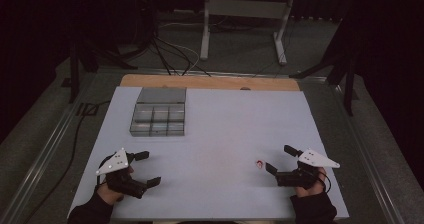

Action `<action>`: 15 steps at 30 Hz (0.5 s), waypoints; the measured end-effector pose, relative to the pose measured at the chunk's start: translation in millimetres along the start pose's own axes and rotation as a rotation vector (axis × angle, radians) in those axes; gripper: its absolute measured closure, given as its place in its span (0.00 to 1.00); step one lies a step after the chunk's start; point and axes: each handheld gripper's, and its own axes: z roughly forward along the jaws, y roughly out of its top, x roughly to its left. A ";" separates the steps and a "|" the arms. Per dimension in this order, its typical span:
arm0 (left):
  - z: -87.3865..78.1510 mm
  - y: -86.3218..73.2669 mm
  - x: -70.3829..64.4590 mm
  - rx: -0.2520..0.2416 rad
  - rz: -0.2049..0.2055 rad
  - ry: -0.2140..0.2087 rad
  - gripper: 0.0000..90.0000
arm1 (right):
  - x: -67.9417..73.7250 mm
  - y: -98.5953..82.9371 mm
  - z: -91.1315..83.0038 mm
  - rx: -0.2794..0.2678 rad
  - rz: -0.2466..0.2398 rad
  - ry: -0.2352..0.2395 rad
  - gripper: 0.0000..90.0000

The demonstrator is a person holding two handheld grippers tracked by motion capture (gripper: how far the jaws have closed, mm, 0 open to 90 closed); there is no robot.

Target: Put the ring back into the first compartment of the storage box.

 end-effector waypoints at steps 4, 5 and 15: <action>1.3 0.0 0.7 0.003 0.004 0.001 0.01 | 1.1 -0.2 1.1 0.007 0.001 0.005 0.00; 1.9 0.0 0.9 0.003 0.004 -0.003 0.01 | 1.1 0.2 1.2 0.006 0.001 0.005 0.00; 6.2 9.3 2.2 0.012 -0.002 0.003 0.01 | 2.6 1.4 3.1 0.014 -0.005 0.002 0.00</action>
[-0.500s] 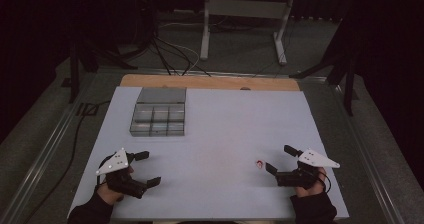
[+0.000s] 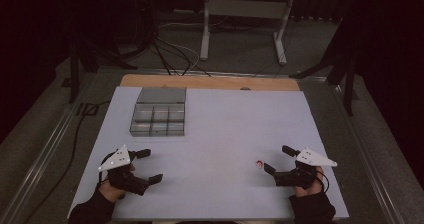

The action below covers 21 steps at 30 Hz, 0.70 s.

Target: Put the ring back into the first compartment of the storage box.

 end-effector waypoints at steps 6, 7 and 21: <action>4.1 12.8 1.6 0.003 0.002 0.003 0.01 | -0.2 0.9 -1.6 -0.007 -0.001 -0.006 0.00; 5.3 14.9 1.4 0.002 0.003 0.000 0.01 | -0.5 1.1 -1.9 -0.010 0.001 -0.005 0.00; 27.9 51.4 -4.1 -0.019 0.048 -0.055 0.01 | 0.4 1.9 -2.3 -0.016 -0.003 -0.012 0.00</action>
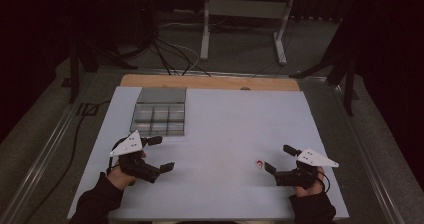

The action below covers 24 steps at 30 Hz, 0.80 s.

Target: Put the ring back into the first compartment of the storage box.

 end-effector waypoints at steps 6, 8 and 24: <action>16.2 10.5 -1.9 0.011 0.013 -0.036 0.01 | -0.1 -0.1 0.1 0.004 0.001 -0.003 0.00; 22.2 13.2 -2.8 0.015 0.013 -0.049 0.01 | -0.3 -0.3 0.4 0.007 0.006 -0.002 0.00; 70.0 30.4 -10.3 0.041 0.047 -0.108 0.01 | 0.6 1.0 -0.4 0.002 0.004 0.002 0.00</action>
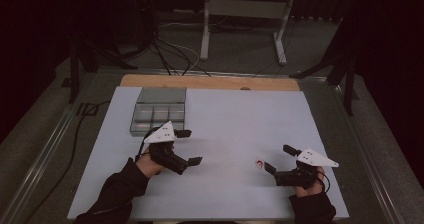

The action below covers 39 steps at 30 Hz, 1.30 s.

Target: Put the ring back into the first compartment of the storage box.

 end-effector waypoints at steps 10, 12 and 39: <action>37.5 12.1 -6.9 0.019 0.018 -0.045 0.01 | -0.2 1.0 -1.5 -0.008 0.001 -0.001 0.00; 44.8 14.5 -8.1 0.026 0.019 -0.055 0.01 | -0.4 1.2 -1.8 -0.009 0.006 -0.001 0.00; 126.5 13.5 -26.2 0.104 0.006 -0.138 0.01 | -1.1 2.4 -3.8 -0.019 0.010 -0.001 0.00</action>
